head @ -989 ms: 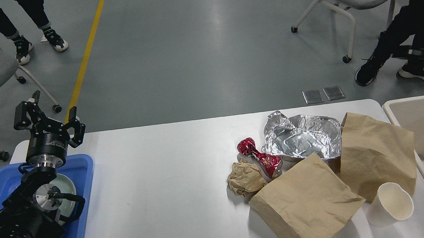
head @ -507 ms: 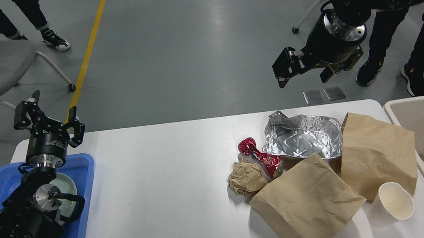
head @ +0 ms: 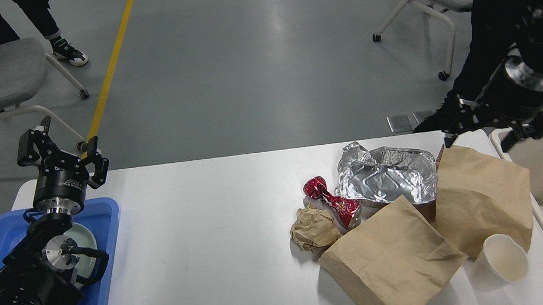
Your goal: Tidy desktop
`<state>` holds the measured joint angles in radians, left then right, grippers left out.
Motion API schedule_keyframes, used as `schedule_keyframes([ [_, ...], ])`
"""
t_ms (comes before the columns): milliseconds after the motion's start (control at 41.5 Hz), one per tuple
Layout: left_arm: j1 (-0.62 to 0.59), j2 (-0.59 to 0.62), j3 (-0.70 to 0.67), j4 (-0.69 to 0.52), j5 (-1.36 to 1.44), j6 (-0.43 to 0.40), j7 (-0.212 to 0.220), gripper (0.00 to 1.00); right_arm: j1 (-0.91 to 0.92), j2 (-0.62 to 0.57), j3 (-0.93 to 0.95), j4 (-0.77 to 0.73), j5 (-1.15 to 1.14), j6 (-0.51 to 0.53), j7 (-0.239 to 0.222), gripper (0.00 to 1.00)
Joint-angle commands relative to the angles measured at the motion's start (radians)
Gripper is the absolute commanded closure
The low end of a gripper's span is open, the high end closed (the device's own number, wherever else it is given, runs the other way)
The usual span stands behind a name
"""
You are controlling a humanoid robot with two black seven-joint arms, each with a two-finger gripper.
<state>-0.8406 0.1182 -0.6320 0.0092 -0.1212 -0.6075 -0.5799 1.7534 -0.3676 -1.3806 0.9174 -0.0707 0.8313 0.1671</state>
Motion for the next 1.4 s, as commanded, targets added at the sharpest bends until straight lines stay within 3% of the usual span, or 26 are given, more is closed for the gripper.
schedule_keyframes([
  [0,0.000,0.000,0.000,0.000,0.000,0.000,0.000,0.03,-0.173,-0.082,0.018,-0.100,0.012,-0.076,0.000,0.00],
  [169,0.000,0.000,0.000,0.000,0.000,0.000,0.000,0.03,-0.327,-0.149,0.086,-0.118,0.020,-0.341,0.000,0.00],
  [265,0.000,0.000,0.000,0.000,0.000,0.000,0.000,0.03,-0.371,-0.191,0.149,-0.118,0.020,-0.396,0.000,0.00],
  [482,0.000,0.000,0.000,0.000,0.000,0.000,0.000,0.03,-0.498,-0.194,0.219,-0.164,0.020,-0.414,0.000,0.00],
  [989,0.000,0.000,0.000,0.000,0.000,0.000,0.000,0.03,-0.568,-0.120,0.316,-0.241,0.020,-0.420,0.000,0.00],
  [1085,0.000,0.000,0.000,0.000,0.000,0.000,0.000,0.03,-0.580,-0.117,0.321,-0.239,0.020,-0.472,-0.001,0.00],
  [1158,0.000,0.000,0.000,0.000,0.000,0.000,0.000,0.03,-0.595,-0.117,0.324,-0.236,0.022,-0.518,-0.001,0.09],
  [1254,0.000,0.000,0.000,0.000,0.000,0.000,0.000,0.03,-0.612,-0.117,0.324,-0.235,0.023,-0.557,-0.003,0.34],
  [1278,0.000,0.000,0.000,0.000,0.000,0.000,0.000,0.03,-0.614,-0.117,0.324,-0.235,0.025,-0.558,-0.006,0.43],
  [1303,0.000,0.000,0.001,0.000,0.000,0.000,0.000,0.03,-0.617,-0.117,0.322,-0.235,0.026,-0.557,-0.012,0.71],
  [1351,0.000,0.000,0.001,0.000,0.000,0.000,0.000,0.03,-0.615,-0.120,0.324,-0.230,0.026,-0.554,-0.027,1.00],
  [1375,0.000,0.000,0.000,0.000,0.000,0.000,0.000,0.03,-0.615,-0.123,0.324,-0.229,0.026,-0.552,-0.029,1.00],
])
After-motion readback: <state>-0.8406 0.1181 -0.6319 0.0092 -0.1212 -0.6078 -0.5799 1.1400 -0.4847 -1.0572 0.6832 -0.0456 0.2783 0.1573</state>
